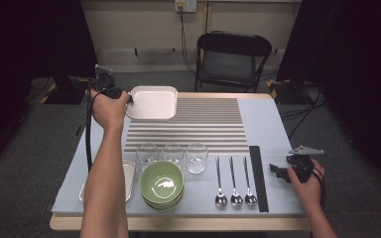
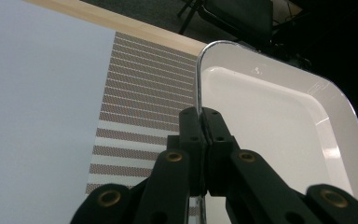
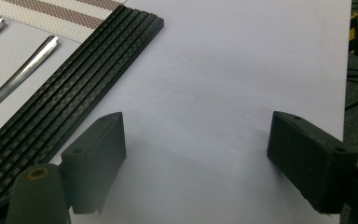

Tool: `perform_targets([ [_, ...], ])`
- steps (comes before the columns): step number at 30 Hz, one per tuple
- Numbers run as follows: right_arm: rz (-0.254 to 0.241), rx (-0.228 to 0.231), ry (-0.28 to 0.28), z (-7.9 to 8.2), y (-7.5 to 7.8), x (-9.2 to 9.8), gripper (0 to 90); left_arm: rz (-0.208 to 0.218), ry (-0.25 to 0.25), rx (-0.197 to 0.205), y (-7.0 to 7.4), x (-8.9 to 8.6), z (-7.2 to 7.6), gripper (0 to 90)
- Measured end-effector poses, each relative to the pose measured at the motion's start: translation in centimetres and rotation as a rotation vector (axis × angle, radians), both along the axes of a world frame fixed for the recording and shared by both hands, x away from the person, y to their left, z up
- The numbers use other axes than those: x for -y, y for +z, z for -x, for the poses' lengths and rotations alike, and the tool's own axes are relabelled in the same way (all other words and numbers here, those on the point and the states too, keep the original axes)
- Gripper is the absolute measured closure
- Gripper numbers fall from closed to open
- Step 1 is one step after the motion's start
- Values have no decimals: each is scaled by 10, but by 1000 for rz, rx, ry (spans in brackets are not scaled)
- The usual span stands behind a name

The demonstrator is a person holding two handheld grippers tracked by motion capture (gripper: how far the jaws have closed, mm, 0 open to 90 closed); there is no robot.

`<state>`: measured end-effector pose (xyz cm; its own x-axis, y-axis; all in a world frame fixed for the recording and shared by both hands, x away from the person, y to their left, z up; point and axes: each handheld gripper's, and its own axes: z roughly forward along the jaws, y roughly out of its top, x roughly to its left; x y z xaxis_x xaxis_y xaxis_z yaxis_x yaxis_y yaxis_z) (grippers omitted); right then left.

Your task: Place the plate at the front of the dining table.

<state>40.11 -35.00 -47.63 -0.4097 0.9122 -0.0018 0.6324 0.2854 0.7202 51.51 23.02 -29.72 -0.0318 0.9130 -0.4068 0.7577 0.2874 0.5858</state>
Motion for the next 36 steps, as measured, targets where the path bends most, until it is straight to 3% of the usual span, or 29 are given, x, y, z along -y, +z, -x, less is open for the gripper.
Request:
perform_targets([
  [36,-1,0,1,0,0,0,182,-8,-21,-11,-8,25,-15,889],
])
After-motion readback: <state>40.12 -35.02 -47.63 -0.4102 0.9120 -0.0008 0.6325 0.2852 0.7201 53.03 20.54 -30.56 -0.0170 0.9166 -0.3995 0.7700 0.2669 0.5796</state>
